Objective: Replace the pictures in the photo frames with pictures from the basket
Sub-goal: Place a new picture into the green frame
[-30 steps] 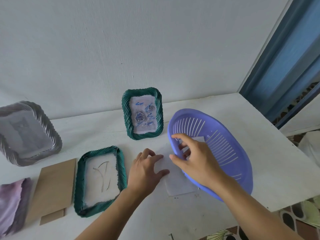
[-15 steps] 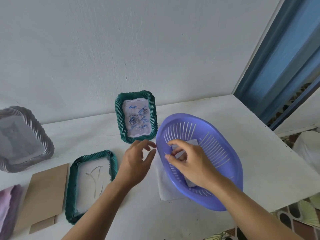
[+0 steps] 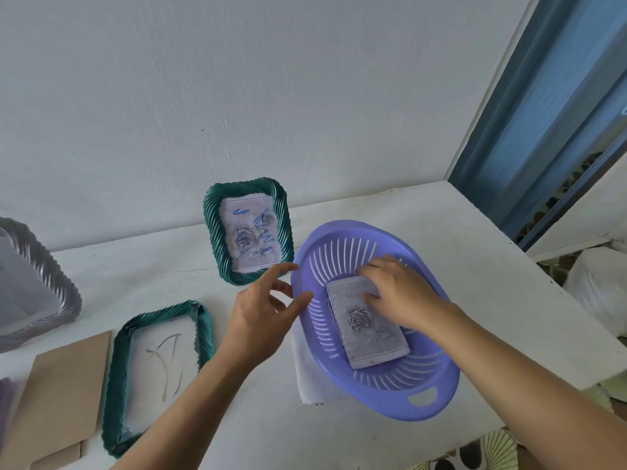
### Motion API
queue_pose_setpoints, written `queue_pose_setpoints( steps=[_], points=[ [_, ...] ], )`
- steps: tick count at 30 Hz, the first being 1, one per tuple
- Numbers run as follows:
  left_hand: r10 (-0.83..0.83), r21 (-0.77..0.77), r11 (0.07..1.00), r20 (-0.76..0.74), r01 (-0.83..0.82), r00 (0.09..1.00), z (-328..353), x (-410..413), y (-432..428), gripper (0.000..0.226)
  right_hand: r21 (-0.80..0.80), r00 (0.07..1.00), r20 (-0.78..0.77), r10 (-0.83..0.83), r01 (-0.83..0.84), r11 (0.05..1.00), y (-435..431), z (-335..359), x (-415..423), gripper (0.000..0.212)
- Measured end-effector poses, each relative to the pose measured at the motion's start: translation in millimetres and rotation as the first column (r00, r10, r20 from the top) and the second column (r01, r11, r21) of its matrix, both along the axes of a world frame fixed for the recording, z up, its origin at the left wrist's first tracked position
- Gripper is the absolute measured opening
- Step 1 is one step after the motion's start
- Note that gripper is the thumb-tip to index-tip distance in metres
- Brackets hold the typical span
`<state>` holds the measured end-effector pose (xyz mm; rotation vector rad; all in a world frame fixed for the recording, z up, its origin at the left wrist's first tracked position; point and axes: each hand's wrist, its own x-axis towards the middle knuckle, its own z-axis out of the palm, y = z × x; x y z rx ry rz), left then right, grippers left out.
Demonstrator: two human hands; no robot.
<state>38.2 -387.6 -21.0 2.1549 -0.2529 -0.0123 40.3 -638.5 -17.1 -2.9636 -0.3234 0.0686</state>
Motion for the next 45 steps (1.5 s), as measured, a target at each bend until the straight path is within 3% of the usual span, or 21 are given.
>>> queue_pose_setpoints(
  steps=[5, 17, 25, 30, 36, 45],
  points=[
    [0.004, -0.047, 0.999, -0.022, -0.005, 1.000, -5, 1, 3, 0.055, -0.097, 0.999, -0.049, -0.005, 0.000, 0.995, 0, -7, 9, 0.046],
    [0.008, -0.010, 1.000, -0.009, -0.008, 1.000, -3, 1, 3, 0.059, -0.071, 0.999, 0.029, -0.019, 0.021, 0.997, 1, -6, 9, 0.042],
    [0.031, -0.012, 0.999, 0.000, -0.031, 1.000, -4, 0, 3, 0.059, 0.031, 0.997, 0.052, -0.053, 0.052, 0.998, 3, -6, 8, 0.024],
    [0.041, -0.010, 0.999, -0.006, -0.041, 0.999, -3, 0, 2, 0.059, 0.209, 0.992, 0.072, -0.103, 0.086, 0.974, 1, -8, 9, 0.025],
    [0.049, -0.004, 0.999, -0.024, -0.049, 0.998, -3, -1, 4, 0.056, 0.439, 0.963, 0.126, -0.239, 0.162, 0.884, 1, 12, 1, 0.004],
    [0.028, 0.021, 0.999, -0.025, -0.028, 0.999, 5, -8, -2, 0.055, 0.783, 0.926, 0.042, -0.374, 0.202, 0.588, 17, 34, -28, 0.009]
  ],
)
